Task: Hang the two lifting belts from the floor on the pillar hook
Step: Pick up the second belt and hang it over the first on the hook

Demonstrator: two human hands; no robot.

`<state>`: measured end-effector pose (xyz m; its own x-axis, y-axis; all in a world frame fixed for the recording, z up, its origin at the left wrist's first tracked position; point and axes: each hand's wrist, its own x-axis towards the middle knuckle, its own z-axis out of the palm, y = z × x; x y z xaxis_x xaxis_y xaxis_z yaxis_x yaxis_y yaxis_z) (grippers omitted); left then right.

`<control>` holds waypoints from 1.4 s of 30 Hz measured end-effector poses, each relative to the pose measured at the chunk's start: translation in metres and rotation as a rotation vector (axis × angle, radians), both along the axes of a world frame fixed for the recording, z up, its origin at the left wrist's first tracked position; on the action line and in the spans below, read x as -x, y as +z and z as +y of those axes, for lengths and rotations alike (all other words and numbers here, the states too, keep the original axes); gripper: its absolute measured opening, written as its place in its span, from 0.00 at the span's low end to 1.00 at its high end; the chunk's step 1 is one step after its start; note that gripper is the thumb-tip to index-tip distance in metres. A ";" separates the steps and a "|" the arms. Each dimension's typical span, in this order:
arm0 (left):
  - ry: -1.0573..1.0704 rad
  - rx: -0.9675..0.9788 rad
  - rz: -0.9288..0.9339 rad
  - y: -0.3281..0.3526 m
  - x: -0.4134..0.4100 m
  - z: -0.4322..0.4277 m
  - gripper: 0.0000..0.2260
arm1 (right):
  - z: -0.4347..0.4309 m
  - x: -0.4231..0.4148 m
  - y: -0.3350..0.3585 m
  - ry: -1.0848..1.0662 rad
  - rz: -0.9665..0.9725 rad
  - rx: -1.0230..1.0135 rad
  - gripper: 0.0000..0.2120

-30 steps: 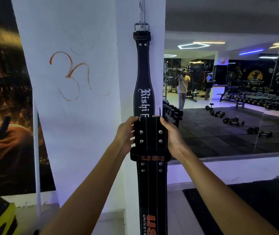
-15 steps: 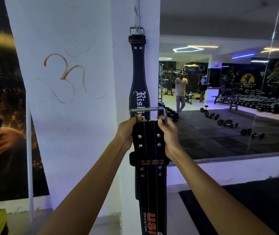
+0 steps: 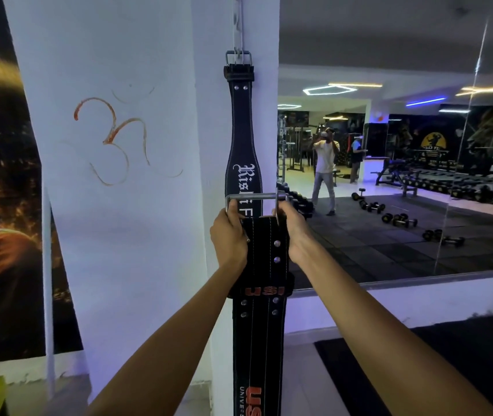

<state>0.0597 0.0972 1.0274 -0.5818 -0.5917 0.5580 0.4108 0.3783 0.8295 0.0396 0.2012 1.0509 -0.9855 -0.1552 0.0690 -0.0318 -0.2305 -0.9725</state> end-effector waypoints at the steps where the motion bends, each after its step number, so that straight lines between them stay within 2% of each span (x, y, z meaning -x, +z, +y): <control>1: 0.009 -0.003 -0.005 0.001 0.002 -0.001 0.21 | 0.003 0.001 0.000 0.052 0.000 -0.009 0.17; 5: 0.033 -0.020 -0.013 0.006 0.010 -0.010 0.21 | 0.001 0.011 -0.001 0.193 0.066 0.007 0.17; 8: 0.024 -0.043 0.006 0.012 0.015 -0.020 0.21 | -0.013 0.021 -0.003 0.111 0.239 -0.042 0.07; 10: 0.000 -0.021 0.035 0.018 0.019 -0.028 0.21 | -0.024 0.024 -0.006 0.014 0.335 -0.098 0.05; 14: -0.047 0.071 0.165 0.038 0.036 -0.039 0.22 | -0.047 0.046 0.011 -0.298 0.584 -0.086 0.17; 18: -0.061 0.131 0.290 0.088 0.084 -0.056 0.21 | -0.060 0.097 0.064 -0.507 0.777 -0.240 0.20; 21: 0.022 0.243 0.366 0.143 0.133 -0.074 0.20 | -0.072 0.143 0.119 -0.592 0.877 -0.280 0.21; 26: 0.213 0.381 0.445 0.245 0.217 -0.097 0.22 | -0.093 0.230 0.226 -0.716 0.956 -0.319 0.29; 31: 0.315 0.441 0.437 0.343 0.279 -0.107 0.19 | -0.108 0.302 0.329 -0.728 1.005 -0.288 0.28; 33: 0.319 0.386 0.376 0.379 0.302 -0.112 0.19 | -0.113 0.325 0.362 -0.704 0.966 -0.282 0.26; 38: 0.329 0.450 0.270 0.425 0.352 -0.128 0.17 | -0.126 0.376 0.407 -0.622 0.932 -0.286 0.22; 42: 0.310 0.515 0.166 0.440 0.374 -0.143 0.16 | -0.129 0.397 0.412 -0.544 0.911 -0.318 0.21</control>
